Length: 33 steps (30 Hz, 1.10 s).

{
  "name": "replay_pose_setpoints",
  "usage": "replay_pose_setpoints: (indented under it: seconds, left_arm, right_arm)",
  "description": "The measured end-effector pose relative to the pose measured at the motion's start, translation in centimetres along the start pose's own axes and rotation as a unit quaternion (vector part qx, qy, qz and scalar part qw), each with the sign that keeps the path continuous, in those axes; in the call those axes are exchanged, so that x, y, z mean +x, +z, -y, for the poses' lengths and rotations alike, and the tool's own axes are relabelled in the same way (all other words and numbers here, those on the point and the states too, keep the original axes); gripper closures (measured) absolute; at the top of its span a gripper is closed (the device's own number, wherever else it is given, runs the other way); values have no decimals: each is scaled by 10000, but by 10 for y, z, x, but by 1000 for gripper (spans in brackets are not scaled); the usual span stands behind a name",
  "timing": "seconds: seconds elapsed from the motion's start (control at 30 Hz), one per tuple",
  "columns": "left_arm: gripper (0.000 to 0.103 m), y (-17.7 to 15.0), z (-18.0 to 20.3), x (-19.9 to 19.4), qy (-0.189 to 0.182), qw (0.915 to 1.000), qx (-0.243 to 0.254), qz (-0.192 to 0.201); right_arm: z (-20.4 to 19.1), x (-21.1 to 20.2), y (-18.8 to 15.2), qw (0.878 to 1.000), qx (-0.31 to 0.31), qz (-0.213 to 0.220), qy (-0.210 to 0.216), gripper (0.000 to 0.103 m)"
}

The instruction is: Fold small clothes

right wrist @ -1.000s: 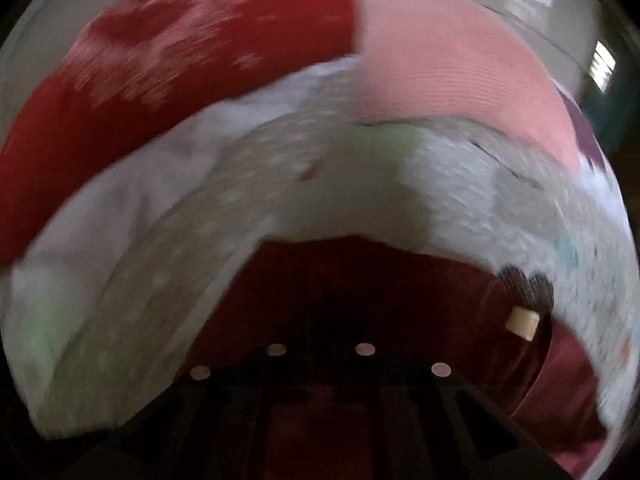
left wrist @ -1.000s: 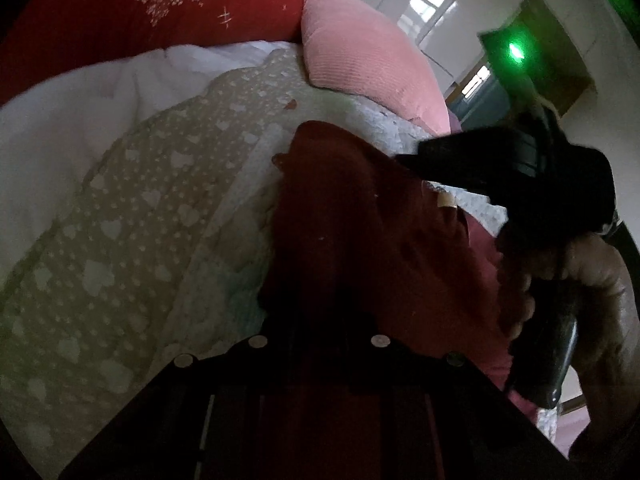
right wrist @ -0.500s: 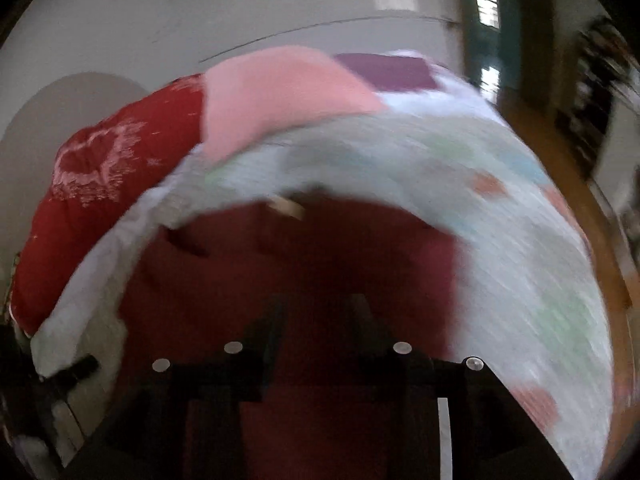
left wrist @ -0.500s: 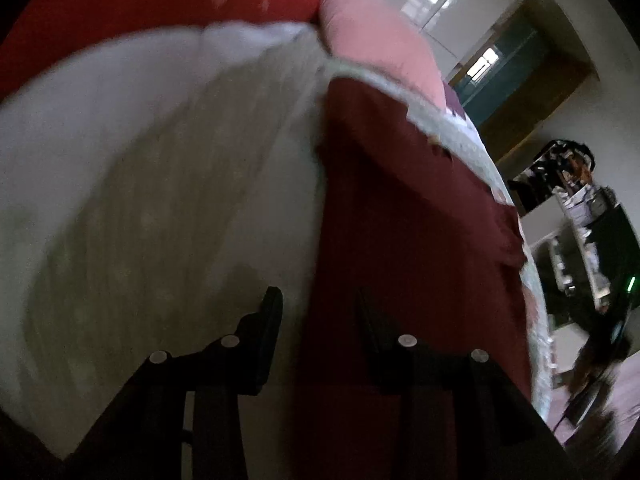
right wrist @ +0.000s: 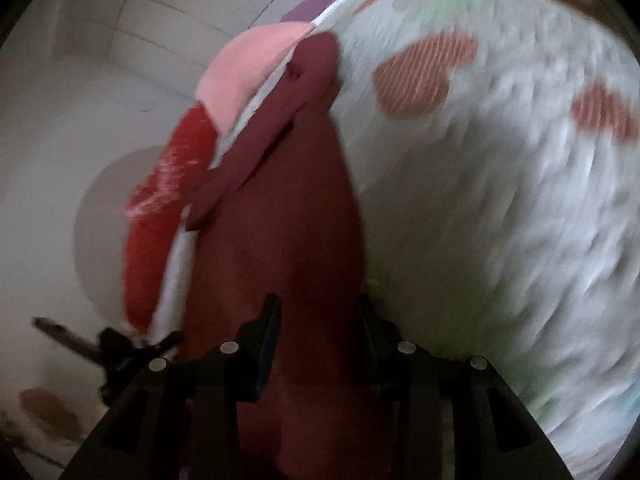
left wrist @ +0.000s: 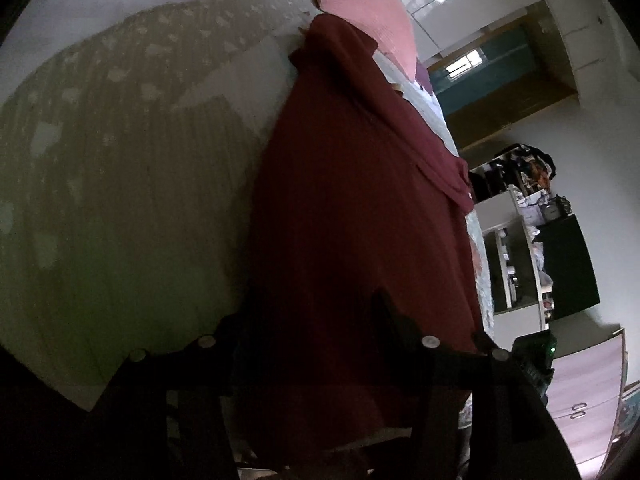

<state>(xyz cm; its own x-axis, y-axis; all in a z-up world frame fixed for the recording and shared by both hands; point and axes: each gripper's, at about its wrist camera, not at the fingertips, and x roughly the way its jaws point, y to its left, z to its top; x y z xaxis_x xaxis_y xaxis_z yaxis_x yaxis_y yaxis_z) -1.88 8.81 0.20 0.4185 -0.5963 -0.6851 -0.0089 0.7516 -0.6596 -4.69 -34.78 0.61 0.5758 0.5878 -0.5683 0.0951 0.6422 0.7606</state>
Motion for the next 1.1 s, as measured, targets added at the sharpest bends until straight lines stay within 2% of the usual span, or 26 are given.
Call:
replay_pose_setpoints:
  seconds: [0.1,0.23,0.37,0.4,0.43,0.5,0.53,0.57,0.6,0.73,0.9,1.1]
  left_arm:
    - [48,-8,3,0,-15,9999,39,118]
    - [40,-18,6,-2,-85,9996,-14,282]
    - [43,-29,18,1,257,9985,304,381]
    - [64,-30,20,2,422,9978,346,384]
    - [95,-28,20,4,609,9971,374,274]
    - [94,-23,9,-2,524,9983,175,158]
    - [94,-22,6,-5,529,9984,101,166]
    - [94,-20,6,-10,545,9983,100,188]
    - [94,-19,6,-14,538,9983,120,209]
    - [94,-23,16,-37,375,9983,324,317]
    - [95,-46,23,-52,237,9982,468,276]
    - [95,-80,13,-73,86,9986,456,234]
  right_arm:
    - [-7,5,-14,9996,-99,-138,226,62]
    - [-13,6,-34,9993,-256,-173,230,62]
    - [-12,6,-51,9992,-193,-173,295,62]
    - [-11,6,-55,9993,-175,-165,296,62]
    - [-11,5,-58,9994,-165,-139,283,62]
    - [-12,4,-60,9995,-191,-106,232,62]
    - [-14,4,-63,9996,-237,-86,159,68]
    - [-15,3,-65,9995,-293,-87,34,74]
    - [-17,5,-65,9990,-383,-141,-166,91]
    - [-26,1,-63,9979,-547,-167,-307,92]
    - [-32,-18,-70,9977,-634,-213,-145,93]
    - [-31,-38,-115,9955,-677,-656,-59,93]
